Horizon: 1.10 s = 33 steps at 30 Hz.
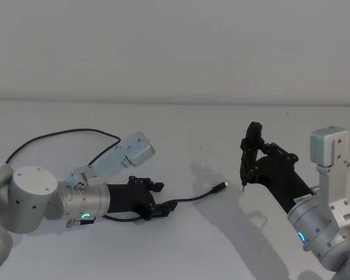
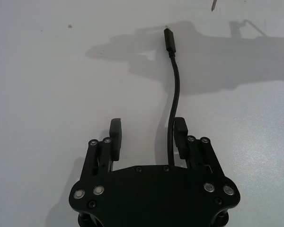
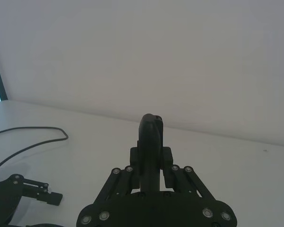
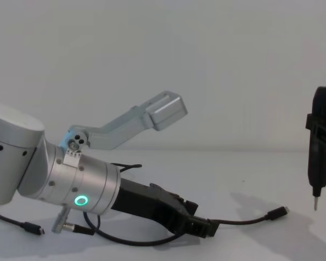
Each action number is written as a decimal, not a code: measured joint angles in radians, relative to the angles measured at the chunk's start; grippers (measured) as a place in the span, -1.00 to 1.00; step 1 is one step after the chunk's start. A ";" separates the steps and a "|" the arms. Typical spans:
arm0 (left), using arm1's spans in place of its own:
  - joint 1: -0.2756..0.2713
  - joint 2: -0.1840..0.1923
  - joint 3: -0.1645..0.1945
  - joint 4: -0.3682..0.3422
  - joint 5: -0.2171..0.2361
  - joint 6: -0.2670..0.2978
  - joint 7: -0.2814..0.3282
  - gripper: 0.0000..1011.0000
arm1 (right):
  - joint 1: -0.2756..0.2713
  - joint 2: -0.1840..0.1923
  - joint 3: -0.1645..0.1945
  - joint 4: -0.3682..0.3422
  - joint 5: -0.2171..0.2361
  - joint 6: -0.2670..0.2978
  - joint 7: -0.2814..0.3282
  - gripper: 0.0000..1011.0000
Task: Pick up the data cable with the one hand.
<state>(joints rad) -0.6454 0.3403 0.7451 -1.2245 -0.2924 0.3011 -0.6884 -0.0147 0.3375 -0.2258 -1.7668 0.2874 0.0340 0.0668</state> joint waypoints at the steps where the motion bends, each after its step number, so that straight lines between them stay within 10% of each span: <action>1: 0.000 0.000 0.000 0.000 0.000 0.000 0.000 0.23 | 0.000 0.000 0.000 0.000 0.000 0.000 0.000 -0.46; 33: -0.003 -0.003 0.001 0.008 0.000 0.000 0.002 -0.22 | 0.000 0.000 0.000 0.000 0.000 0.000 0.000 -0.46</action>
<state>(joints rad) -0.6483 0.3372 0.7465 -1.2161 -0.2927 0.3012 -0.6867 -0.0146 0.3375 -0.2258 -1.7667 0.2873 0.0341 0.0668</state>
